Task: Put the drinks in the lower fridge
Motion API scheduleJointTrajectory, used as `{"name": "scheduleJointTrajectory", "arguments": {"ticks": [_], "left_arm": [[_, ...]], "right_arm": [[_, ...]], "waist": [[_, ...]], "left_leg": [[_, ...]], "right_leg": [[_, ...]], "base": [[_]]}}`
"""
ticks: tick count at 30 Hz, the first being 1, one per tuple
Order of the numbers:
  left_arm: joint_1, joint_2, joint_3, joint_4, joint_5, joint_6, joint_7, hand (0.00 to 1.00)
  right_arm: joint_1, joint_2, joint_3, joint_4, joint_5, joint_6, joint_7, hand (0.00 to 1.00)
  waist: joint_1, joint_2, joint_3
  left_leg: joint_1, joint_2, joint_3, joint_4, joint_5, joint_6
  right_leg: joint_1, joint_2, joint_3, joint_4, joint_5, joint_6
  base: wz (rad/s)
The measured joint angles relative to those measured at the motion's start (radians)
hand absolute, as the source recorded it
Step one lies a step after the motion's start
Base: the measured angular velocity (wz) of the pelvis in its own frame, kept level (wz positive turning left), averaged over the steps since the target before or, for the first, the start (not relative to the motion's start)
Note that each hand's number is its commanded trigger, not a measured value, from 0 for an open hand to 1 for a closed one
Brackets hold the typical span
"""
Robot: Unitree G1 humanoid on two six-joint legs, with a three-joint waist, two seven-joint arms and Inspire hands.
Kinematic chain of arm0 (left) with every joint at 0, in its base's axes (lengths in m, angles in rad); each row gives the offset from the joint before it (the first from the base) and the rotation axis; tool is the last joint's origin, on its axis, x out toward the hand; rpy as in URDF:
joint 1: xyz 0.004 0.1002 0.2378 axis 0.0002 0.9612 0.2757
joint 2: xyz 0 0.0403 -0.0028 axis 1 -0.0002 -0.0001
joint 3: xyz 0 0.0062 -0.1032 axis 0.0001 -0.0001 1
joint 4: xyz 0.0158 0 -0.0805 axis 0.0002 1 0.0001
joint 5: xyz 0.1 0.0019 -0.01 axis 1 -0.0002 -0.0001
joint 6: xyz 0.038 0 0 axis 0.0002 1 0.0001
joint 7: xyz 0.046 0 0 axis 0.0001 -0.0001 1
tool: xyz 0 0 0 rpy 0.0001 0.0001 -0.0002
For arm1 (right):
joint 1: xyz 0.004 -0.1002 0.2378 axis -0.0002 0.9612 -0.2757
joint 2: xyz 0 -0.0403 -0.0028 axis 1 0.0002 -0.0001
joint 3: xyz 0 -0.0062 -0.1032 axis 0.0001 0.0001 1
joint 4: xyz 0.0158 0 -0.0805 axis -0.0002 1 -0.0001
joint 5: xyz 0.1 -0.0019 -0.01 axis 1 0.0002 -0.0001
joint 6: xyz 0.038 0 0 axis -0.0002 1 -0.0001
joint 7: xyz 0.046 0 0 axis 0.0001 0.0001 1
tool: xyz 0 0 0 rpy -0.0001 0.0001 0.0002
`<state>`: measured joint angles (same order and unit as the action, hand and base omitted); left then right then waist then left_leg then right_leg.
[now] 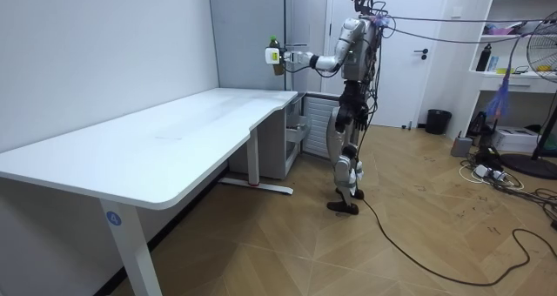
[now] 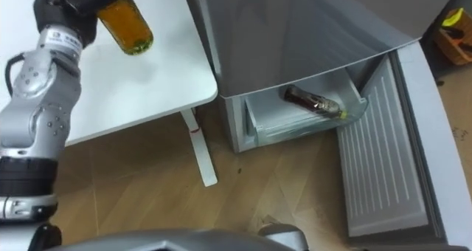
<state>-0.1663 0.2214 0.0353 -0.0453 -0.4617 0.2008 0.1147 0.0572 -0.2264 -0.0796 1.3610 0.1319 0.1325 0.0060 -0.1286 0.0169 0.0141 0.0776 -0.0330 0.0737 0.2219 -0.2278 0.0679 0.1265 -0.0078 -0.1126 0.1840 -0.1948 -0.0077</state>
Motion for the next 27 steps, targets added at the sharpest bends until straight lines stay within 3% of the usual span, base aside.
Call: {"name": "scheduleJointTrajectory", "arguments": {"ticks": [7,11,15,16,20,23,27], "left_arm": [[0.09,-0.007,-0.001,-0.093,0.021,0.003,-0.011,1.0],[0.116,-0.007,0.0,-0.149,0.02,0.002,-0.011,1.0],[0.154,-0.008,0.0,-0.149,-0.01,0.001,-0.018,1.0],[0.187,-0.012,0.0,-0.149,-0.048,-0.003,-0.023,1.0],[0.261,-0.026,-0.002,-0.149,-0.095,-0.002,-0.034,1.0],[0.273,-0.033,-0.003,-0.149,-0.096,-0.002,-0.038,1.0],[0.273,-0.049,-0.019,-0.149,-0.095,-0.003,-0.06,1.0]], "right_arm": [[-0.001,0.0,0.019,0.0,0.048,-0.001,0.02,0.0],[0.004,0.004,0.044,-0.008,0.102,-0.005,0.019,0.0],[-0.006,0.02,0.068,-0.015,0.133,-0.018,0.015,0.0],[-0.008,0.028,0.069,-0.013,0.141,-0.028,0.01,0.0],[-0.017,0.033,0.093,-0.007,0.157,-0.048,-0.005,0.0],[-0.028,0.032,0.101,-0.007,0.158,-0.048,-0.007,0.0],[-0.033,0.031,0.118,-0.013,0.15,-0.049,-0.007,0.0]], "waist": [[0.03,-0.016,-0.0095],[0.07,-0.014,-0.0106],[0.084,-0.004,-0.0126],[0.083,-0.002,-0.0133],[0.08,0.003,-0.0091],[0.083,0.008,-0.0024],[0.081,0.011,-0.0018]], "left_leg": [[-0.031,-0.011,-0.049,0.018,0.0,0.0],[-0.03,-0.014,-0.061,0.02,0.0,0.001],[-0.031,-0.017,-0.08,0.021,0.0,0.001],[-0.028,-0.017,-0.083,0.021,0.0,0.001],[-0.043,-0.022,-0.108,0.039,0.0,0.001],[-0.052,-0.022,-0.116,0.048,0.0,0.0],[-0.074,-0.027,-0.132,0.051,0.001,0.0]], "right_leg": [[-0.003,-0.004,-0.029,-0.015,0.0,-0.001],[0.002,-0.006,-0.028,-0.017,0.0,-0.001],[0.008,-0.008,-0.046,-0.018,0.0,-0.001],[0.014,-0.009,-0.058,-0.019,0.0,-0.001],[0.022,-0.01,-0.083,-0.033,0.0,-0.001],[0.022,-0.01,-0.087,-0.033,0.0,-0.001],[0.016,-0.012,-0.113,-0.032,0.0,-0.001]], "base": [[0.19],[0.07],[0.13],[0.12],[0.2],[0.13],[0.12]]}}
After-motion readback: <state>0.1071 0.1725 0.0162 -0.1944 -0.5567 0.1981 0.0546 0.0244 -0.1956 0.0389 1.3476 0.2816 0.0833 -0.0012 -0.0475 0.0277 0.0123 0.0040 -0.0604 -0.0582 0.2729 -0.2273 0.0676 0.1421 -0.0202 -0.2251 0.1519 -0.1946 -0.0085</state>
